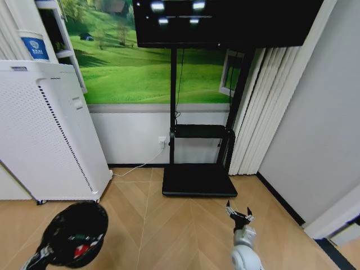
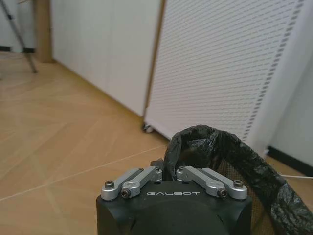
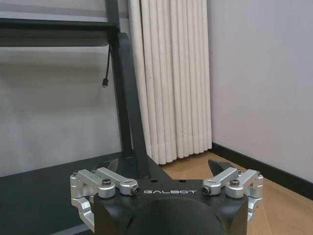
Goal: Pick up the trash bin and place the garbage on the floor into it.
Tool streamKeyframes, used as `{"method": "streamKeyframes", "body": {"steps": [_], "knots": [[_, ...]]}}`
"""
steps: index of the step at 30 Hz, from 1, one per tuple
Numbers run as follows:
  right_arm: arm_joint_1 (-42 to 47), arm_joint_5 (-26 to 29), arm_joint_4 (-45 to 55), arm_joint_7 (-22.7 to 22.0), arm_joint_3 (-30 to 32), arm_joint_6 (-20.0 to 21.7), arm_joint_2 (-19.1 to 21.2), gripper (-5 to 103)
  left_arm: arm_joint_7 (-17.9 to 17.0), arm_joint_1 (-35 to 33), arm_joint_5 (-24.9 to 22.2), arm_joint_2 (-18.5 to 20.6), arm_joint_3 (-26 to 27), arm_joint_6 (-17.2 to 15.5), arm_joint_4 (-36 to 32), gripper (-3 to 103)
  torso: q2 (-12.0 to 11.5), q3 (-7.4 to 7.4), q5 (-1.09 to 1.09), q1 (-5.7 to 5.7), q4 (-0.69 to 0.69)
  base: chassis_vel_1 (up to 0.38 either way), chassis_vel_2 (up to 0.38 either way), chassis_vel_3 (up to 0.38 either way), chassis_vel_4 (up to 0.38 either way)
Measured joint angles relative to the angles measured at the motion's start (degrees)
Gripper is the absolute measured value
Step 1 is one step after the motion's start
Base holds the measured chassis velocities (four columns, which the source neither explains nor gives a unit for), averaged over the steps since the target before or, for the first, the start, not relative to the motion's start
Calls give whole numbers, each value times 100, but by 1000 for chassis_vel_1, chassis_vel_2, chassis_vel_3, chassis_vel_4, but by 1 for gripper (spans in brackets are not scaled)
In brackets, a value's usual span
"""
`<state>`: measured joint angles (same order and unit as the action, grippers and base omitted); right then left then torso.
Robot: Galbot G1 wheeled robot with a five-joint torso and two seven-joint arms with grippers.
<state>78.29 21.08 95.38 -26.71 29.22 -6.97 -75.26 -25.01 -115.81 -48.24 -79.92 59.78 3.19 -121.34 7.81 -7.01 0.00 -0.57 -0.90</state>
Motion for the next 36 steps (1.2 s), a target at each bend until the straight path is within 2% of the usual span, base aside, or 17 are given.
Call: {"method": "streamKeyframes", "body": {"steps": [1,4,10,15,16,17,18,19,20,29,33,36], "knots": [[-29,34,-64,0,17,-6,4,100,-198,-46,-97,-136,97,-32,94,7,0,0,-1,0,0,0,0,0,0],[-74,33,-173,2,47,-33,-1,100,-333,-131,-147,-261,273,5,236,7,0,0,1,0,-1,0,0,0,0],[-117,24,-324,20,64,-90,-17,100,-161,-237,-273,-291,503,203,546,7,0,0,0,0,0,0,0,0,0],[-140,-1,-463,46,66,-152,-29,100,368,-216,-272,-187,594,454,919,7,0,0,0,0,-1,0,0,0,0],[-140,-15,-495,70,77,-168,-29,100,730,-166,-226,-103,596,586,1082,7,0,0,-1,0,0,0,0,0,0],[-140,-15,-495,70,77,-168,-29,100,730,-166,-226,-103,596,586,1082,7,0,0,-1,0,0,0,0,0,0],[-140,-20,-509,81,82,-176,-27,100,894,-140,-218,-59,589,636,1153,7,0,0,0,0,-1,0,0,0,0],[-138,-30,-529,95,91,-189,-24,100,1246,-68,-174,48,556,716,1314,7,0,0,0,0,-1,0,0,0,0],[-134,-31,-531,97,101,-192,-21,100,1356,-26,-139,95,540,734,1391,7,0,0,-1,0,-2,0,0,0,0],[-62,-34,-558,139,195,-229,6,100,1531,184,99,232,339,775,1930,7,0,0,0,0,-1,0,0,0,0],[9,-43,-523,150,233,-245,-7,100,1551,254,220,205,203,848,2102,7,0,0,4,0,-1,0,0,0,0],[47,-51,-509,167,243,-261,-8,100,1574,329,308,183,142,870,2219,7,0,0,0,-1,-1,0,0,0,0]]}}
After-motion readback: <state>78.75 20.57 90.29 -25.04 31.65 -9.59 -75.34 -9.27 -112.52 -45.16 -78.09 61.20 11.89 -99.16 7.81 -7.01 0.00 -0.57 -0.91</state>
